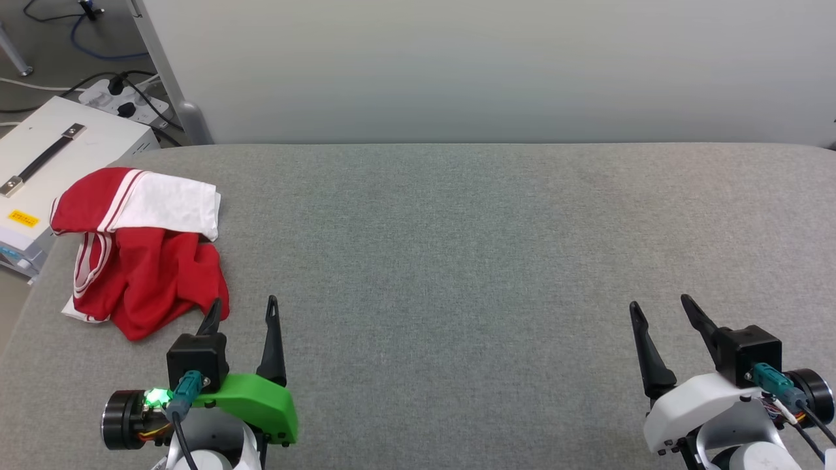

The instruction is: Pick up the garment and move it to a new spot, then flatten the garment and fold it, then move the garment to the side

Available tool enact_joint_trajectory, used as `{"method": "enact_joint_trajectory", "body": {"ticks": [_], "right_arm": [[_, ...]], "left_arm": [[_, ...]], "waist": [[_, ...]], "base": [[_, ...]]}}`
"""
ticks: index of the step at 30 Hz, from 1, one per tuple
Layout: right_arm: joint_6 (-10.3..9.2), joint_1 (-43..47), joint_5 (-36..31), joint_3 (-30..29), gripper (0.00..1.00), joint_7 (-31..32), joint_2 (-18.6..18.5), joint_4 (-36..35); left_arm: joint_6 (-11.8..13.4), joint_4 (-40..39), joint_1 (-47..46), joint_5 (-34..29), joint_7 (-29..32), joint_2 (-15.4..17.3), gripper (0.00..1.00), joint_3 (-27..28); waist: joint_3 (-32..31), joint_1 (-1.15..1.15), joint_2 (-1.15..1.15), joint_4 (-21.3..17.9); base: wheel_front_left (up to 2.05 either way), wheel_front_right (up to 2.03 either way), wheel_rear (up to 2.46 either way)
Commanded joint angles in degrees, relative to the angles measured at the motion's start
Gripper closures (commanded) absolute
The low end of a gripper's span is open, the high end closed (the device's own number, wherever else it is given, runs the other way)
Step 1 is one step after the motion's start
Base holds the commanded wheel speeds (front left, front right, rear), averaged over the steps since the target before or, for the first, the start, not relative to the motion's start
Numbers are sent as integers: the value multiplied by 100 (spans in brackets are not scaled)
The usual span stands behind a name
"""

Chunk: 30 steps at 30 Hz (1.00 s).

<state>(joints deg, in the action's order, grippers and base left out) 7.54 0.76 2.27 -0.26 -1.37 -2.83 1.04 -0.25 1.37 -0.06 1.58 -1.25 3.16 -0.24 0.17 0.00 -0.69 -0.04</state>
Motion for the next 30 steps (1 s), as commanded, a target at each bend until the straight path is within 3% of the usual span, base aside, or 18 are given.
{"method": "enact_joint_trajectory", "body": {"ticks": [1,30], "right_arm": [[-1,-72,73,-21,0,-74,-2,30],[-2,-207,325,-66,0,-414,-2,204]], "left_arm": [[-1,32,-29,28,-68,-4,0,-13],[-76,166,-44,226,-413,-10,0,-85]], "waist": [[2,0,9,0],[38,0,25,7]], "base": [[0,0,0],[0,0,0]]}}
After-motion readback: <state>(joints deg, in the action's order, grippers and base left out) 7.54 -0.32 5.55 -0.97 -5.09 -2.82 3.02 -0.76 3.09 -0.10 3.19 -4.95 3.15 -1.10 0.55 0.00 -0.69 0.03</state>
